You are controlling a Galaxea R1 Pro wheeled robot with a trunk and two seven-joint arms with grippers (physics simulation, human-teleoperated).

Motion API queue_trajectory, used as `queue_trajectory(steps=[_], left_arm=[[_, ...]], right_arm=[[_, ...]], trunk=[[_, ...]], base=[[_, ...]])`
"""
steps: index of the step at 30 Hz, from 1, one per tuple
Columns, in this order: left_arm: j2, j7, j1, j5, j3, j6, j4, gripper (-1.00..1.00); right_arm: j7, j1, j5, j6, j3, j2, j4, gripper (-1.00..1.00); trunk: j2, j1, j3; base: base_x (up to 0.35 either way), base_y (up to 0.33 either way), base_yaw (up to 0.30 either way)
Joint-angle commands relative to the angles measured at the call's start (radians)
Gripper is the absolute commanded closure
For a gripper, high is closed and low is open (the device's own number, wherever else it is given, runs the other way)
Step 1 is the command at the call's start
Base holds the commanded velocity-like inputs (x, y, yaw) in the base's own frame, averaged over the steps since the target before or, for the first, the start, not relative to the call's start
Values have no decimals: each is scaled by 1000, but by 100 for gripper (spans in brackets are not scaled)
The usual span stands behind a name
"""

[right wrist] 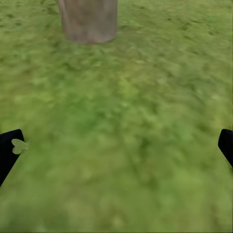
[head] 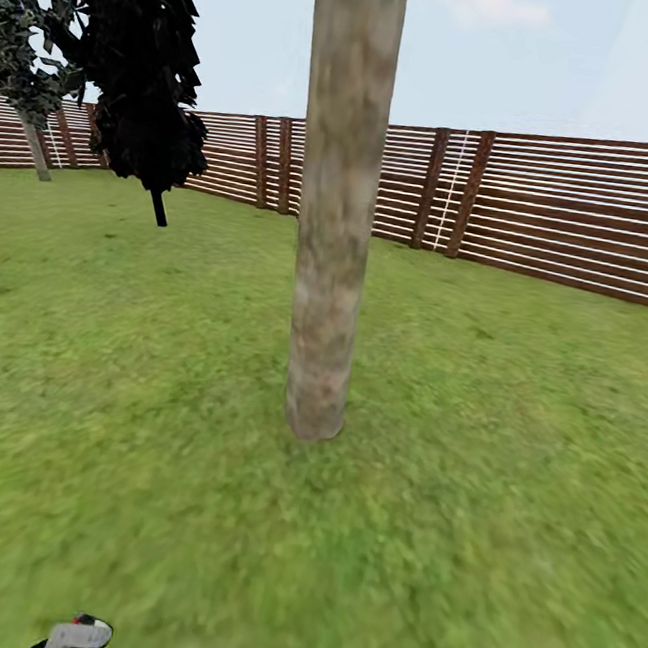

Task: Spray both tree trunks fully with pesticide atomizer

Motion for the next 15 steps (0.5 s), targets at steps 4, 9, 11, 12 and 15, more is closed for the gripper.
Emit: queue_trajectory(steps=[4,9,11,12,15], left_arm=[[12,-96,-98,-241,-16,40,-5,100],[-1,-274,-208,-539,-19,171,-6,100],[-2,-448,-241,-631,-20,180,-7,100],[-3,-502,-248,-663,-20,181,-9,100],[-10,-614,-278,-735,-20,182,-21,100]], right_arm=[[0,-96,145,92,118,0,-35,-100],[-1,-231,263,311,354,7,-40,-100],[2,-266,267,346,520,15,-36,-100],[3,-273,267,369,587,29,-35,-100],[6,-302,268,471,696,101,-37,-100]], trunk=[[0,0,0],[0,0,0],[0,0,0],[0,0,0],[0,0,0]], base=[[340,0,0],[340,0,0],[340,0,0],[340,0,0],[340,0,0]])
